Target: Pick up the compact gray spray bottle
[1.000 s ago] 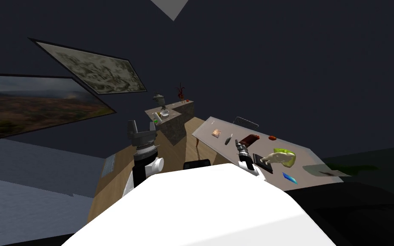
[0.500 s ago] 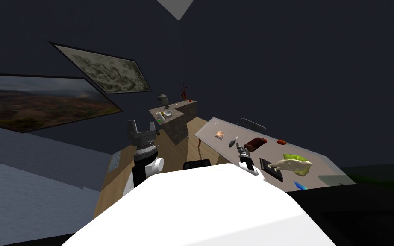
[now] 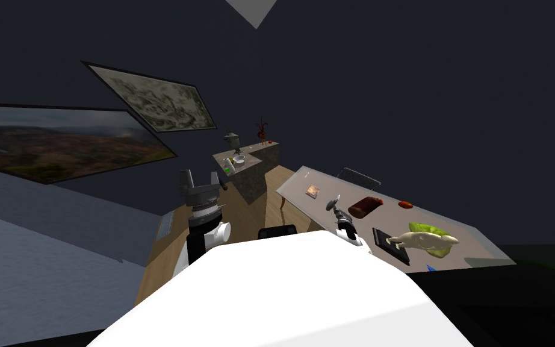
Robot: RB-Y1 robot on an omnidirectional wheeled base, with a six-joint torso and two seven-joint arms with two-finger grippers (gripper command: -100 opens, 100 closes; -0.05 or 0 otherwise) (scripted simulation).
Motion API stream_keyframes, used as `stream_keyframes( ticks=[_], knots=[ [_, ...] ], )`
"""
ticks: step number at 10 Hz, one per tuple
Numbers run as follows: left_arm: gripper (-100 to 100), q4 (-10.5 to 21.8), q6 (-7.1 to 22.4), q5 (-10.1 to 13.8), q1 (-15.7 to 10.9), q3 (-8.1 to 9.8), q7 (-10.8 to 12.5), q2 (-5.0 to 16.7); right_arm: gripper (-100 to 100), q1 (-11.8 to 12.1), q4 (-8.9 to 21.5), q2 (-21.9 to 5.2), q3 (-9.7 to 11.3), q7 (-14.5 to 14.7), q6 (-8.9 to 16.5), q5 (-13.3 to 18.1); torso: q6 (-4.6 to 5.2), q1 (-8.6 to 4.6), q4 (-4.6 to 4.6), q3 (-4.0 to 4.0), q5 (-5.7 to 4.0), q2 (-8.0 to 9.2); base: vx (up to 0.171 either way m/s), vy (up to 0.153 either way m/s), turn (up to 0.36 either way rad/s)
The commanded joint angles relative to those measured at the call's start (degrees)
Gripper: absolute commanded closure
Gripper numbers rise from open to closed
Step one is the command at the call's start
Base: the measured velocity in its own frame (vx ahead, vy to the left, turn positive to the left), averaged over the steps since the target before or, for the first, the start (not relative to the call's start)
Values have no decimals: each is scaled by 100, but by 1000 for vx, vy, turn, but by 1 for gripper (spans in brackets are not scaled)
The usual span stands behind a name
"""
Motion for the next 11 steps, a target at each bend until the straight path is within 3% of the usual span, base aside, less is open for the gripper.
stream_keyframes(
  ticks=[1,9,11],
  knots=[
    [0,0,0,0,0,0,0,0,-100,-165,279,-7,-195,233,108,172,0,0,0,0,0,0,71,50,33],
    [0,0,0,0,0,1,0,0,-100,-943,1295,-120,-854,812,311,923,2,-19,-1,-2,-3,-2,61,10,-32],
    [0,0,0,0,1,1,0,1,-100,-1069,1412,-118,-936,860,335,1058,3,-26,-3,-8,-5,-12,95,-30,-83]
  ],
)
